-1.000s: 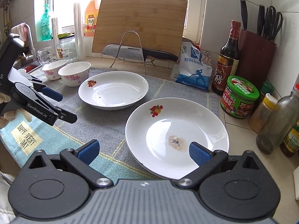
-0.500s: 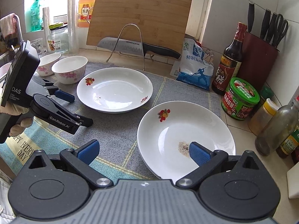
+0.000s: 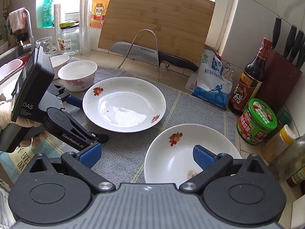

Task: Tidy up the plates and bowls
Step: 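Move the right gripper toward the white plate with red flowers, then grasp the rim of the red-flower white plate with the right gripper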

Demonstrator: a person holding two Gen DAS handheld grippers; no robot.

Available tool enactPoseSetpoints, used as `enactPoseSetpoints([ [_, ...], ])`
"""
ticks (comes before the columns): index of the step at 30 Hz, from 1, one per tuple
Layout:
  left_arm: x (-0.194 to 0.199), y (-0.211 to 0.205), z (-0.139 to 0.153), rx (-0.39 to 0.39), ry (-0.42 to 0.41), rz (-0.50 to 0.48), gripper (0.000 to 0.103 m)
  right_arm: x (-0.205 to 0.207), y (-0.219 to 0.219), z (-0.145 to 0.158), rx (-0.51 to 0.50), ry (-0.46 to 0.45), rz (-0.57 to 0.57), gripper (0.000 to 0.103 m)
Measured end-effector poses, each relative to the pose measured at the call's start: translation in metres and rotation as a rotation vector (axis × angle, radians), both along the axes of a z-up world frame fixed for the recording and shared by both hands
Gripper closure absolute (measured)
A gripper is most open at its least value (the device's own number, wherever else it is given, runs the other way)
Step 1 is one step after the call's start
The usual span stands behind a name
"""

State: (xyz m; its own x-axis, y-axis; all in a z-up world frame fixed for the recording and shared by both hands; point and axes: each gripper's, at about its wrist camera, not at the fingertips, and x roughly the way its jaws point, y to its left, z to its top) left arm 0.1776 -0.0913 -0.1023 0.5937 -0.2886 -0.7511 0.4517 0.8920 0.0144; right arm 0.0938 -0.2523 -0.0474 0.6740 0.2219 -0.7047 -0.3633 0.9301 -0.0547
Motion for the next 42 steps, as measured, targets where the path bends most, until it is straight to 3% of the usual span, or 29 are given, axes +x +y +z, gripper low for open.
enactPoseSetpoints([
  [8, -0.007, 0.000, -0.003, -0.016, -0.043, 0.040, 0.000, 0.053, -0.018, 0.002, 0.082, 0.000, 0.106, 0.000],
  [17, -0.012, -0.002, -0.005, -0.025, -0.079, 0.081, 0.000, 0.127, -0.019, -0.011, 0.207, 0.091, 0.181, 0.000],
  [31, -0.011, -0.007, -0.006, -0.018, -0.111, 0.077, 0.000, 0.198, 0.011, -0.048, 0.145, 0.233, 0.333, 0.000],
  [42, -0.012, -0.008, -0.006, -0.016, -0.118, 0.058, 0.001, 0.228, 0.028, -0.061, 0.157, 0.311, 0.443, 0.000],
])
